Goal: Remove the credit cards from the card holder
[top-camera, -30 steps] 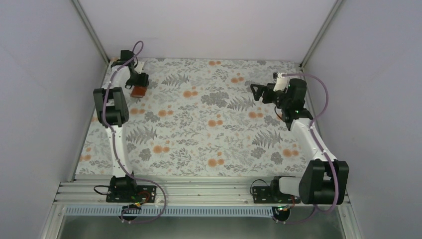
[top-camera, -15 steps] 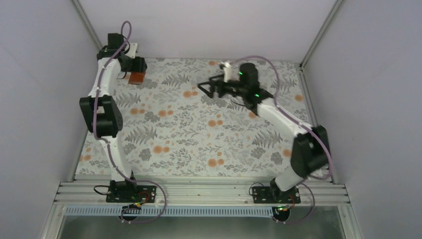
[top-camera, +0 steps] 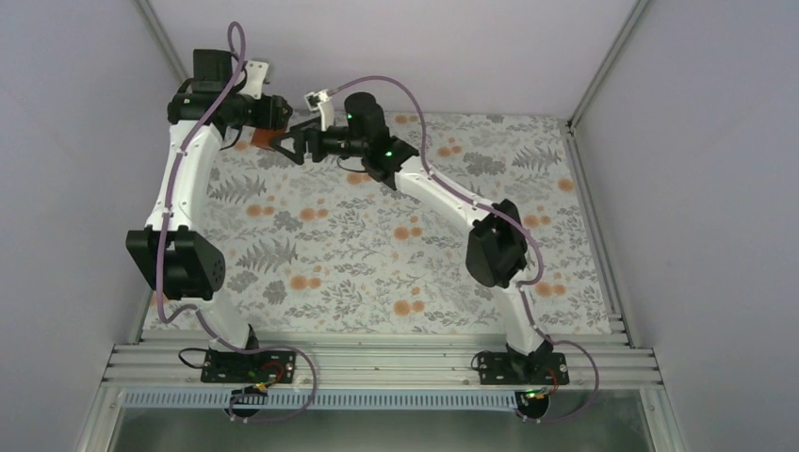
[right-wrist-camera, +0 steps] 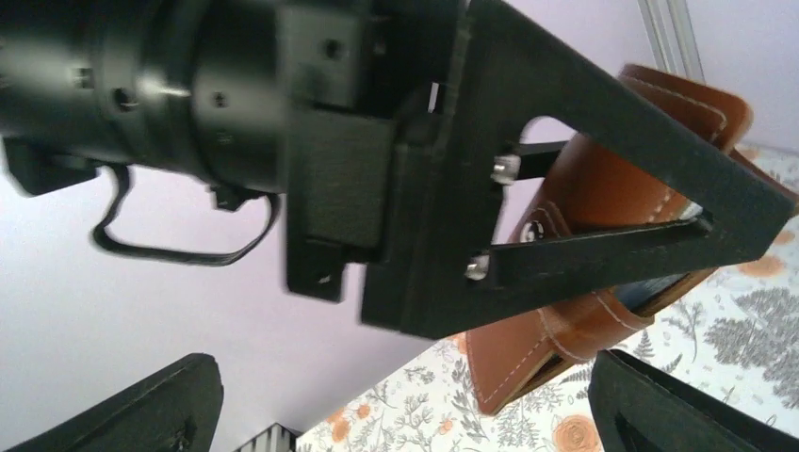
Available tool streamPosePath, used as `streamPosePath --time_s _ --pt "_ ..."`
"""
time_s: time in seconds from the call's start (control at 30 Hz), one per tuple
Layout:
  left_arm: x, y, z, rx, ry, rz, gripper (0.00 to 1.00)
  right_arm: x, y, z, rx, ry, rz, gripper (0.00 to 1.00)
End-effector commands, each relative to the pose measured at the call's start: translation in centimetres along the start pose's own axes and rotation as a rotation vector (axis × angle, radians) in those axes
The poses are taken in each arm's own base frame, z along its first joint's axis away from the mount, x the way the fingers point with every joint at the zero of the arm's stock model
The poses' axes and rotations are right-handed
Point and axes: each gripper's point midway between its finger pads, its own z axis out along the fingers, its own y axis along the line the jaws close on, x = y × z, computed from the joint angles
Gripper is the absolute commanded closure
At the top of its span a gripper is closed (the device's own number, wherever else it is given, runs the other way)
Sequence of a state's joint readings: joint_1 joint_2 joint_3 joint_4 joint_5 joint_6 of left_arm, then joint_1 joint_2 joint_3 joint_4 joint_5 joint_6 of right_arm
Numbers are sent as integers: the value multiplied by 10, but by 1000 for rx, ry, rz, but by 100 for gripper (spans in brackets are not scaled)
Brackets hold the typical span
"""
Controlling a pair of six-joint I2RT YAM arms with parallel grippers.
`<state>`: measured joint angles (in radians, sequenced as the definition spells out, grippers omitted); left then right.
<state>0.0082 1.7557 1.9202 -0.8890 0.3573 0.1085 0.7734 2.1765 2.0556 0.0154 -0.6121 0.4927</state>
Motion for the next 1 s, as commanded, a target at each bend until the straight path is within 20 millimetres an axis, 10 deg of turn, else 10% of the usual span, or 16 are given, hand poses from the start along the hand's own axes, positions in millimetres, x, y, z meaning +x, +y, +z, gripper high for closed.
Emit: streamPosePath --time_s 0.0,0.3,0.63,0.7,0.8,0.97 --pt "-1 -7 -5 35 -19 1 46 6 -21 12 57 -8 97 3" --pt "-6 -15 -9 64 -39 -18 46 13 -43 25 90 -19 136 8" --pt "-6 -20 -18 71 -52 -11 46 8 -28 32 -7 -13 94 87" --pt "-6 -24 -22 88 -52 -2 38 6 -26 28 -5 -4 79 96" --pt "-10 -34 -39 112 -68 39 1 2 -19 18 -23 24 22 96" --pt "-26 -53 -82 141 -135 156 0 0 12 -15 -68 112 -159 96"
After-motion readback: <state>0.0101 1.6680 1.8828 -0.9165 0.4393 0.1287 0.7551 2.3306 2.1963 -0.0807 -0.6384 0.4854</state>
